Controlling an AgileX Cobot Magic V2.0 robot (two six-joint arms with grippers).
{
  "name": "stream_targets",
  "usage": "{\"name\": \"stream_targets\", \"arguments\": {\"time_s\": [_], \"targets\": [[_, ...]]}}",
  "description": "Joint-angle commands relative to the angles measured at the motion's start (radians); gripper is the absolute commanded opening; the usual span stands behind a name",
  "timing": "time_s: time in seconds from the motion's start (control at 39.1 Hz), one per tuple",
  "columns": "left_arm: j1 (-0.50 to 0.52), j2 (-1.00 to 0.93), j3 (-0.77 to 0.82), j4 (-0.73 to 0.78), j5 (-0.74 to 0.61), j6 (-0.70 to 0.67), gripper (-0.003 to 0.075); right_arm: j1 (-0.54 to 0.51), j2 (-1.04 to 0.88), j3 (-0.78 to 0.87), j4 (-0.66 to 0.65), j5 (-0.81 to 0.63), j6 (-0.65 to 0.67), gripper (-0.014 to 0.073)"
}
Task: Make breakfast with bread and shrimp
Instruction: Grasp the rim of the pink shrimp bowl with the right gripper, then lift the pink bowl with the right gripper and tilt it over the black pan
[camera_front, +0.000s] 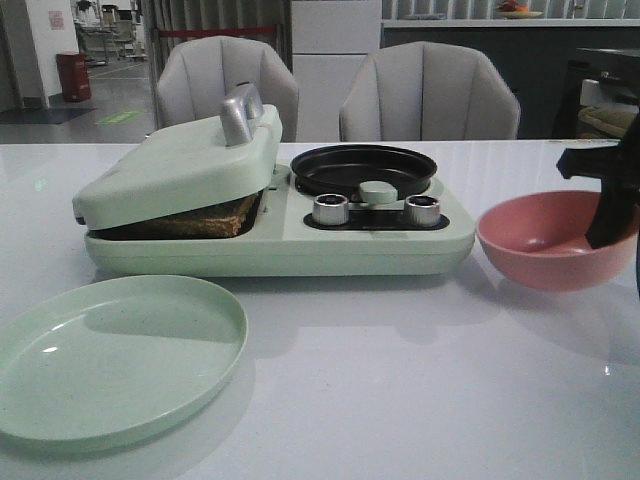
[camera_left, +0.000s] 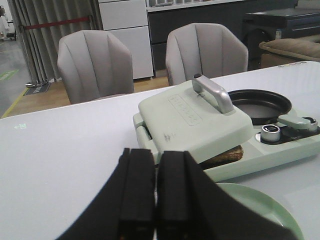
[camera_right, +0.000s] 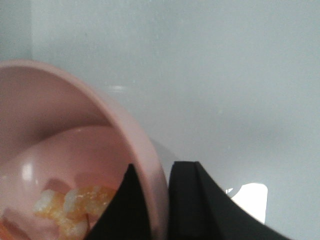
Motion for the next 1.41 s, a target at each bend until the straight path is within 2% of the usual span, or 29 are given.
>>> {"name": "stream_targets", "arguments": {"time_s": [0.0,0.18,0.33,0.77,0.89,0.97,1.2,1.28,1.38], "targets": [[-0.007,0.009,-0.026,-0.007,-0.078,-0.013,0.0114,0.002,-0.046,-0.104,0.071,-0.011,-0.006,0.0153],[-0.007,0.009,-0.026,-0.007,-0.078,-0.013,0.0114,0.018,-0.046,-0.239,0.21,-0.068,-0.006,0.0153],[-0.007,0.009,-0.026,-0.007,-0.078,-0.013,0.0114,0.066,-0.046,-0.31,0.248,-0.183,-0.006,0.0152],[-0.007,0.008,-0.026,-0.007,-0.078,-0.013,0.0114,0.286,0.029,-0.299,0.216,-0.899,-0.187,0.0141],[-0.007,0.006,-0.026,-0.007,-0.078,-0.013,0.0114,0.322,0.076,-0.258,0.117,-1.144,-0.188,0.0141],[-0.007,0.006,-0.026,-0.007,-0.078,-0.013,0.0114,0.335,0.11,-0.243,0.003,-1.262,-0.188,0.0141],[-0.007,0.006,-0.026,-0.007,-0.078,-0.013,0.0114,0.35,0.174,-0.225,-0.425,-1.328,-0.197,0.0141],[-0.007,0.006,-0.026,-0.007,-0.078,-0.013,0.0114,0.351,0.176,-0.214,-0.489,-1.336,-0.241,0.0141],[-0.007,0.006,-0.026,-0.007,-0.078,-0.013,0.0114,0.353,0.176,-0.201,-0.496,-1.364,-0.3,0.0141]]}}
